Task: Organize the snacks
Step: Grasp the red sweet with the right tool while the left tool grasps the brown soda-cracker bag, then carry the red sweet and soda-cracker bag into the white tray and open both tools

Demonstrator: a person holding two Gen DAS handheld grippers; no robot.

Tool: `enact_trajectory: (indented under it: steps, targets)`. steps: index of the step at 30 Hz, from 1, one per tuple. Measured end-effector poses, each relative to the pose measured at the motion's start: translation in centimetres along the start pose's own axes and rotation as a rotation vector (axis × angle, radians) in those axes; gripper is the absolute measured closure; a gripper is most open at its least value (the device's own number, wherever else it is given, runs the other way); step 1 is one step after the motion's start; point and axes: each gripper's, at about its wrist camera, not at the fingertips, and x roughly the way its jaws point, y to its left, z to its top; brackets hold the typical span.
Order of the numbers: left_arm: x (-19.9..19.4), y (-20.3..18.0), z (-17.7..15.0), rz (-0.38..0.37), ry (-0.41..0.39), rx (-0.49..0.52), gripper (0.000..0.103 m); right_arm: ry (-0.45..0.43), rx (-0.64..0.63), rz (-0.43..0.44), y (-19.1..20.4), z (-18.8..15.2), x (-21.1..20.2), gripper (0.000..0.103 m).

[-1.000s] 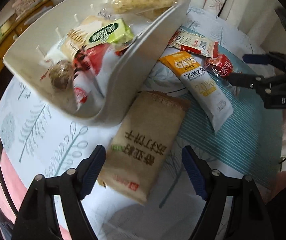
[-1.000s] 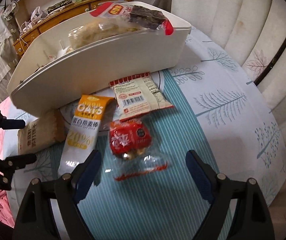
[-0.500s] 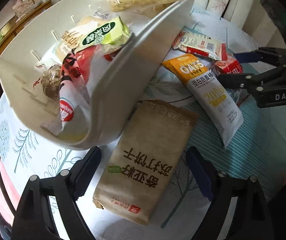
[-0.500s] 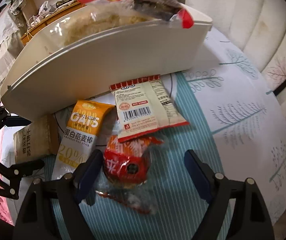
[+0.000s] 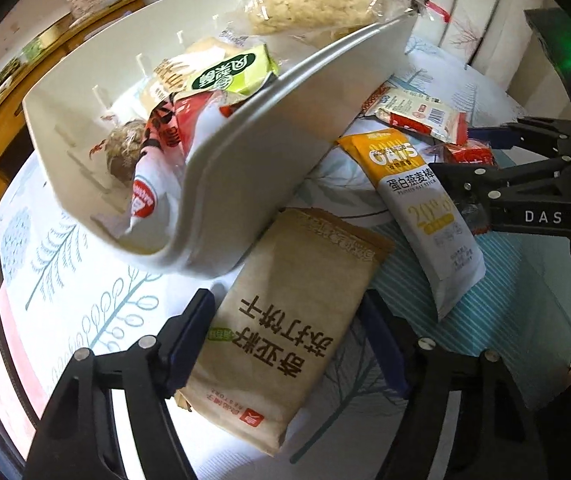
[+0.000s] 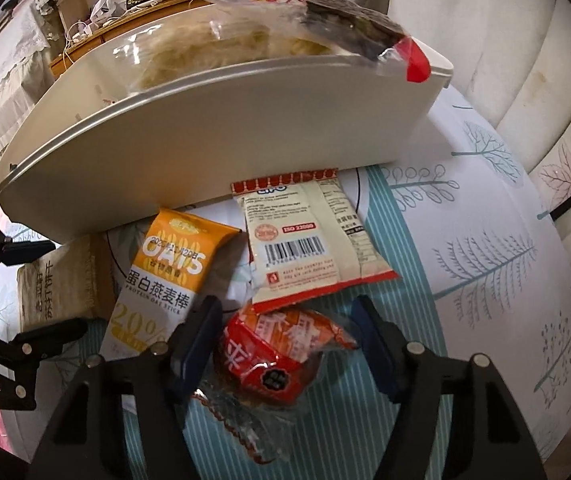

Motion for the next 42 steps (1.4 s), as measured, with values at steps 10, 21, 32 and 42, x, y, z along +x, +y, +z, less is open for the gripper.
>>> enact_trajectory:
  steps: [10,21,32,42]
  targets:
    - [-0.4,-1.1,-0.9,0.049,0.047,-0.12,0.041,0.037,0.046,0.01,-0.1,-0.3,-1.4,0.05]
    - [-2.3,-1.0,-5.1,0.067,0.115,-0.239,0.046,0.047,0.078,0.038,2.1,-2.7,-4.4,0.051]
    - [-6.6,-1.8,-6.5,0.066,0.118,-0.277,0.046,0.098,0.121,0.139,6.0,-6.1,-8.4,0.051]
    - [-13.7,1.6,-5.7,0.033,0.075,-0.369,0.046,0.11,-0.005,0.237,10.7,-6.1,-11.6,0.051]
